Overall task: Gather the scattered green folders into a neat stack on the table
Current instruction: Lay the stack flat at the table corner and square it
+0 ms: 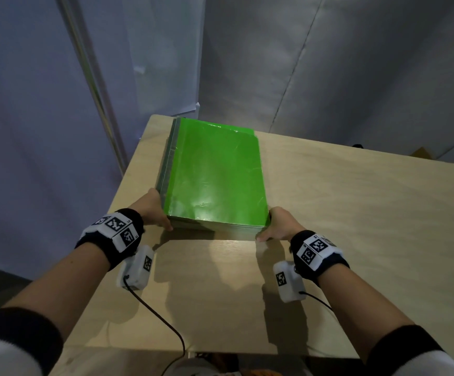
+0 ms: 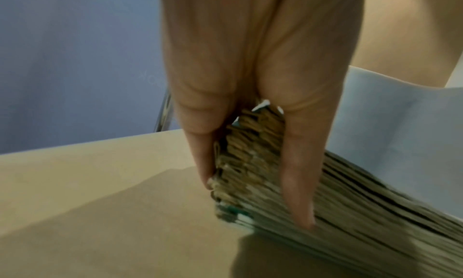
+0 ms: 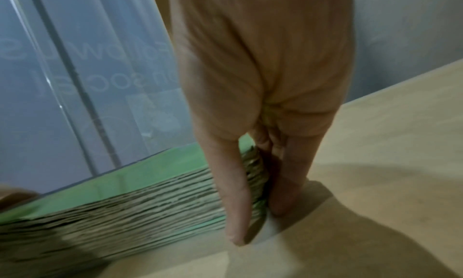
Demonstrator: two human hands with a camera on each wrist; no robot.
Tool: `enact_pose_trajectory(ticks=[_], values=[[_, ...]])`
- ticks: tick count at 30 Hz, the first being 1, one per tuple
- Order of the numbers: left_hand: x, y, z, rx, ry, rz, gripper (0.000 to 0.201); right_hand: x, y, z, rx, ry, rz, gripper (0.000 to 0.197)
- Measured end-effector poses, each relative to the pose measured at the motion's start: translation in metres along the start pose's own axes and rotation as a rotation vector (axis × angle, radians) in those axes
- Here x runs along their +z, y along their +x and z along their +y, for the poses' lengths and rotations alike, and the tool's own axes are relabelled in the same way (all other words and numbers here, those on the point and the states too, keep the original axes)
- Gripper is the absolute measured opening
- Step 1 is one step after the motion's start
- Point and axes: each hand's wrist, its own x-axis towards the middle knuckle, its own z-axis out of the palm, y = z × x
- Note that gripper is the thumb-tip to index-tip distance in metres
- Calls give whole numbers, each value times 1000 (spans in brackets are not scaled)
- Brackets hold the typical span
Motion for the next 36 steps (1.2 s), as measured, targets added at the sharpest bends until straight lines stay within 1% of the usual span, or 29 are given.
enact_pose_trajectory(ticks=[2, 5, 8, 11, 12, 14, 15, 16, 17, 18, 19, 20, 21, 23, 24, 26, 27, 29, 30, 32, 34, 36], values=[[2, -2, 2, 0, -16, 10, 85, 2, 1, -2, 11, -17, 23, 44], [2, -5, 5, -6, -50, 3, 83, 4, 0, -5, 32, -45, 43, 46], [3, -6, 7, -8, -56, 2, 85, 4, 1, -5, 42, -58, 47, 47], [-2, -1, 3, -30, -40, -44, 87, 2, 0, -5, 31, -38, 10, 43], [-5, 2, 1, -27, -10, -83, 81, -1, 0, -3, 26, -21, -27, 41], [-13, 7, -1, -11, -1, -181, 51, -11, 3, -1, 41, 16, -125, 40], [-16, 12, -3, -13, -23, -234, 46, -17, 6, 1, 50, 27, -160, 43], [-20, 13, -2, -16, -83, -268, 48, -23, 10, 2, 60, 45, -182, 49], [-25, 14, 2, -18, -179, -270, 49, -29, 16, 3, 77, 80, -186, 57], [-28, 18, 6, -15, -267, -245, 58, -34, 23, 3, 94, 126, -173, 62], [-30, 24, 9, -29, -333, -202, 76, -37, 30, 2, 98, 173, -153, 60], [-32, 28, 14, -24, -380, -160, 86, -38, 41, 3, 94, 222, -125, 53], [-34, 31, 20, -11, -386, -115, 84, -40, 48, 0, 97, 265, -95, 44], [-35, 38, 34, -2, -316, -76, 70, -42, 59, -11, 124, 356, -27, 20], [-36, 45, 38, 2, -309, -63, 63, -43, 63, -18, 135, 409, -9, 16], [-39, 55, 45, 2, -318, -48, 47, -46, 70, -30, 151, 491, 9, 23], [-41, 61, 47, -3, -321, -47, 44, -49, 73, -36, 157, 509, 14, 29], [-45, 72, 51, -18, -347, -63, 44, -53, 82, -44, 166, 544, 39, 43], [-47, 76, 53, -18, -387, -68, 44, -56, 86, -47, 171, 554, 47, 45], [-50, 82, 56, -27, -419, -81, 45, -60, 94, -52, 187, 553, 41, 41], [-51, 86, 57, -27, -376, -102, 41, -60, 101, -54, 192, 517, 34, 33], [-47, 88, 53, -15, -352, -85, 19, -56, 107, -51, 188, 454, 41, 31]])
